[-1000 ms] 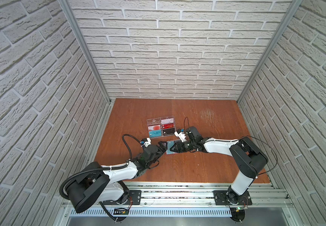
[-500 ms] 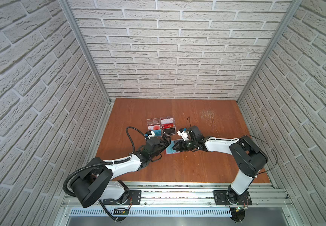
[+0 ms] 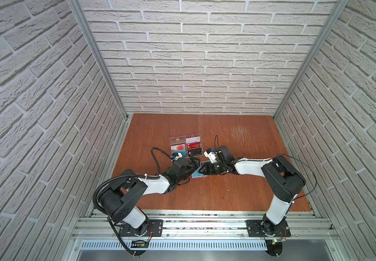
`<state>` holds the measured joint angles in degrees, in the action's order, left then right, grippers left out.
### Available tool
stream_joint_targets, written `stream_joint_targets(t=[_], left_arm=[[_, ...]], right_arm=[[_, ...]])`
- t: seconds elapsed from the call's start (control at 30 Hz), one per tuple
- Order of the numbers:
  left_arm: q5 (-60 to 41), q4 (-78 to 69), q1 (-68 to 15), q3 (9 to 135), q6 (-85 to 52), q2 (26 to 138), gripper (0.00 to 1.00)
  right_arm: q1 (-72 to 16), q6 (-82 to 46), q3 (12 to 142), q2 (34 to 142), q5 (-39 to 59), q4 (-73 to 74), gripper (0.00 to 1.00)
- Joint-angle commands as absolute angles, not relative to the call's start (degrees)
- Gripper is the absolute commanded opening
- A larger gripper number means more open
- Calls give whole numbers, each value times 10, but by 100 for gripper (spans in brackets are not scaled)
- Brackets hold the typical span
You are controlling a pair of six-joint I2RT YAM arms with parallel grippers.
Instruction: Take the credit cards out of the card holder
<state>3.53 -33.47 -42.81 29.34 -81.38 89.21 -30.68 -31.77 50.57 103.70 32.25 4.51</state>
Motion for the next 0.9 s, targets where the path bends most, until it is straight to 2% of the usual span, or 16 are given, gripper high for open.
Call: stream_joint_targets(t=[0.0, 0.33, 0.57, 0.87], left_arm=[[37, -395, -428, 275, -828, 910, 98], [42, -437, -429, 234, -847, 929, 98], [41, -450, -432, 228, -852, 942, 98], [41, -467, -437, 225, -860, 958, 98]], right_arm=[[-304, -330, 514, 1052, 327, 60, 46], [-300, -354, 505, 1064, 352, 106, 46], [-294, -403, 482, 1077, 400, 207, 45], [-294, -430, 472, 1090, 424, 266, 43]])
